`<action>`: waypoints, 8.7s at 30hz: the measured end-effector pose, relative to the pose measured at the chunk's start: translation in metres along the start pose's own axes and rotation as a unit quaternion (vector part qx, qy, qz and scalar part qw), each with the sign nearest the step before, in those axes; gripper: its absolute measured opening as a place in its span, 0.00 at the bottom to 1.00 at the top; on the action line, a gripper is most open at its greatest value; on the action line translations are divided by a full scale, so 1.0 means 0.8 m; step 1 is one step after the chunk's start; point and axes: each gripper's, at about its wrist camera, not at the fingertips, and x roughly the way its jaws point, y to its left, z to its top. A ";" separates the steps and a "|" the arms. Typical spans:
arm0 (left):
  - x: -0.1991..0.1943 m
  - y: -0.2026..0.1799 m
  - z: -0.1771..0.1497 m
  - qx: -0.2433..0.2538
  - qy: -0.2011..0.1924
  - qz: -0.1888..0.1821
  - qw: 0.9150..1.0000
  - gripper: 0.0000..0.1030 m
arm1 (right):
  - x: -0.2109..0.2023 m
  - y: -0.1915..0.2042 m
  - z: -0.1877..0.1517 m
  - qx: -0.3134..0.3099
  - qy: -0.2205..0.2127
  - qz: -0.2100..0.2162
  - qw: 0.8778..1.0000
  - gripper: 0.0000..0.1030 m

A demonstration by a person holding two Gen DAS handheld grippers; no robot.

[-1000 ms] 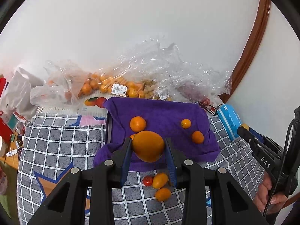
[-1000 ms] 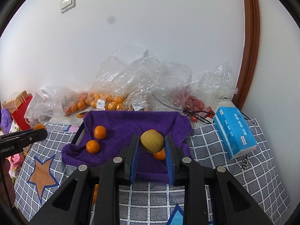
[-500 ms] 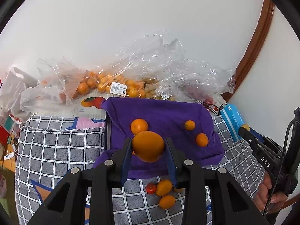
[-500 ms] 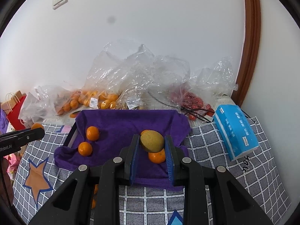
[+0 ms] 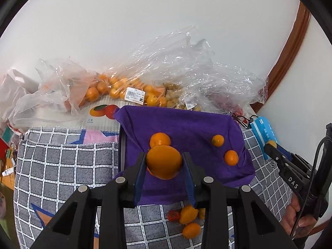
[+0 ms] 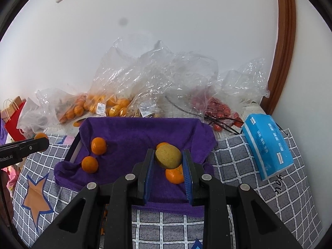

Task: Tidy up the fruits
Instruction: 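Lift and carry the orange and yellow fruit over the purple towel, then open both tools to drop the orange and yellow fruit onto the towel, then move both tools back toward the remaining fruit beside the towel, then close the right tool on a yellow fruit while the left tool approaches a red tomato, then close the left tool on the red tomato, then lift and carry the red tomato and yellow fruit over the purple towel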

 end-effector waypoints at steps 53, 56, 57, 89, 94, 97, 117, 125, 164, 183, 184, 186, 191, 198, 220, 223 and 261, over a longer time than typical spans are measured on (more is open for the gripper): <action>0.126 0.038 -0.038 0.003 0.108 0.019 0.994 0.32 | 0.125 0.010 -0.073 -0.005 0.132 -0.009 0.991 0.27; 0.126 0.032 -0.039 0.027 0.109 0.029 0.993 0.32 | 0.118 0.009 -0.073 -0.003 0.128 -0.008 0.992 0.34; 0.125 0.031 -0.040 0.030 0.109 0.030 0.993 0.32 | 0.115 0.008 -0.074 -0.003 0.126 -0.008 0.992 0.37; -0.035 0.018 -0.077 0.004 -0.002 0.045 0.999 0.42 | -0.050 0.023 -0.070 -0.008 0.020 0.006 1.000 0.54; -0.063 0.009 -0.090 0.010 -0.027 0.044 0.999 0.42 | -0.072 0.028 -0.078 -0.002 0.011 0.016 1.000 0.54; -0.078 0.004 -0.098 0.013 -0.039 0.044 0.998 0.42 | -0.088 0.033 -0.087 -0.004 -0.009 0.020 1.000 0.54; -0.092 0.013 -0.134 0.016 -0.032 0.014 0.999 0.42 | -0.118 0.056 -0.109 -0.013 -0.036 0.002 0.999 0.54; -0.088 0.010 -0.136 0.034 -0.021 0.007 0.999 0.42 | -0.122 0.054 -0.111 0.002 -0.040 0.007 0.999 0.54; 0.029 0.057 -0.150 0.023 0.070 0.012 0.997 0.42 | 0.047 0.100 -0.156 -0.045 0.094 0.088 0.991 0.36; 0.079 0.014 -0.142 0.019 0.089 -0.043 0.995 0.42 | 0.044 0.045 -0.163 -0.031 0.088 0.059 0.994 0.26; 0.081 0.012 -0.143 0.021 0.091 -0.042 0.995 0.42 | 0.042 0.037 -0.164 -0.027 0.088 0.055 0.994 0.26; 0.086 0.006 -0.144 0.026 0.093 -0.038 0.995 0.42 | 0.039 0.024 -0.167 -0.019 0.089 0.048 0.995 0.26; 0.089 -0.007 -0.144 0.041 0.090 -0.027 0.995 0.42 | 0.035 0.007 -0.174 -0.002 0.086 0.045 0.995 0.26; 0.098 -0.025 -0.142 0.060 0.087 -0.017 0.994 0.42 | 0.032 0.004 -0.178 0.004 0.082 0.054 0.995 0.26; 0.097 -0.034 -0.145 0.067 0.081 -0.025 0.994 0.22 | 0.017 0.002 -0.179 0.017 0.073 0.054 0.996 0.26; 0.090 -0.034 -0.146 0.063 0.079 -0.029 0.994 0.22 | 0.010 0.003 -0.176 0.020 0.069 0.051 0.996 0.26; -0.067 -0.002 -0.108 0.035 -0.008 -0.035 0.999 0.22 | -0.106 0.046 -0.091 0.014 -0.013 0.053 0.998 0.26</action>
